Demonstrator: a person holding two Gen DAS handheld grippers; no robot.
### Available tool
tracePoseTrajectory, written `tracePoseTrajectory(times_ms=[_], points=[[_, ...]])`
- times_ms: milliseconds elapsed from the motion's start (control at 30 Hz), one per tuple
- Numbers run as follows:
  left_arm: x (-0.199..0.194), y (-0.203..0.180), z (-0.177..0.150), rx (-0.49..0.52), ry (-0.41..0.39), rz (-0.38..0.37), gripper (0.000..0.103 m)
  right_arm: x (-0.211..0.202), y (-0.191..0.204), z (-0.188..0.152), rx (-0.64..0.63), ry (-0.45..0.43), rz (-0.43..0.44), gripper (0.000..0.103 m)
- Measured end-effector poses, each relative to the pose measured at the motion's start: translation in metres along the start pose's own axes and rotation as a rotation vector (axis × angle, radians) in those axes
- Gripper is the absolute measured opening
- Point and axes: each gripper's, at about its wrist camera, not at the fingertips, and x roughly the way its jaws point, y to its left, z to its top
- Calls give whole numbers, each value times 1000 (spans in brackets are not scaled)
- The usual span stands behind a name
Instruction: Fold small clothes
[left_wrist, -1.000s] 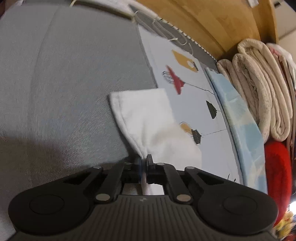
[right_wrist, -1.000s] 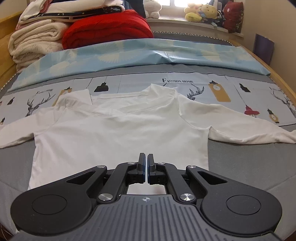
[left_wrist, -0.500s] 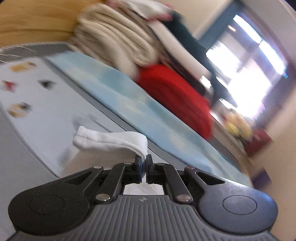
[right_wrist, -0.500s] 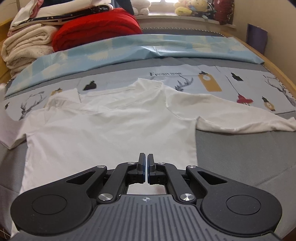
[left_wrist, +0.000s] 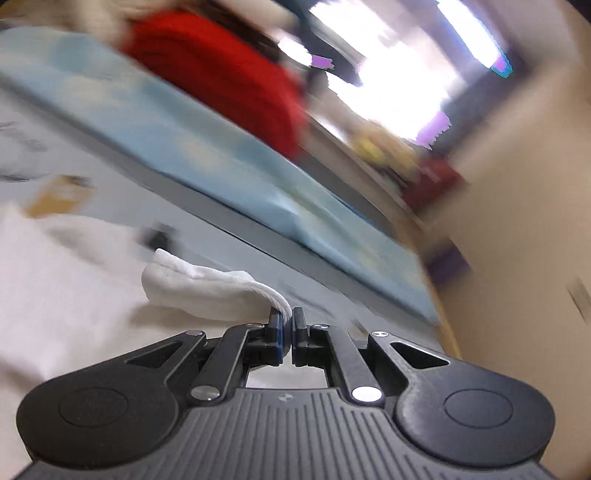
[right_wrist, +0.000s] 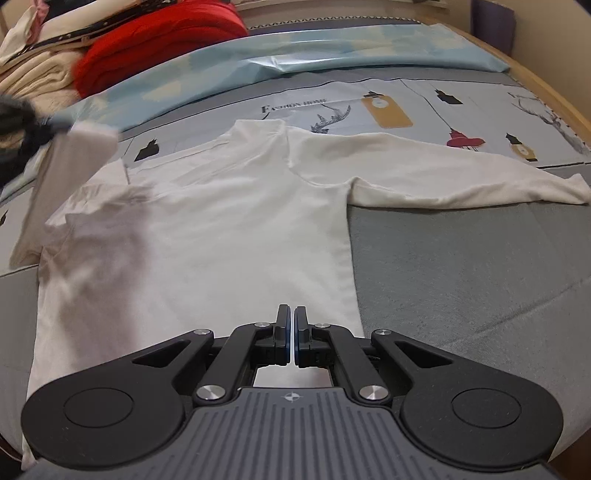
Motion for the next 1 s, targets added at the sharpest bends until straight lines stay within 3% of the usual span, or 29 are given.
tracePoseTrajectory(times_ms=[67,100,333,500,600,667,733,800,933,967,1000], points=[[26,-12,-9,30,186,-79,34,3,1,3,-2,-5,1,1],[34,-8,-12,18,248,-85,34,5,2,5,-1,-8,2,1],[2,64,29,-119,110,239,34,19,7,23,72,-34,21,1],[-18,116,47,-176,97,462,34,52,26,48,64,-60,49,1],[-37,145,57,-230,93,494,34,81,53,60,-18,-61,61,7],[-47,157,63,-231,82,503,34,94,75,63,-104,-79,57,17],[-56,167,71,-229,75,510,34,106,97,64,-200,-100,23,34],[-62,178,77,-236,70,525,34,118,114,64,-284,-109,-17,39],[-69,191,82,-254,72,550,34,149,132,61,-423,-64,-96,33],[-70,192,82,-251,78,551,34,156,133,61,-446,-55,-126,28],[-68,193,81,-246,85,549,34,157,131,62,-449,-65,-149,11]])
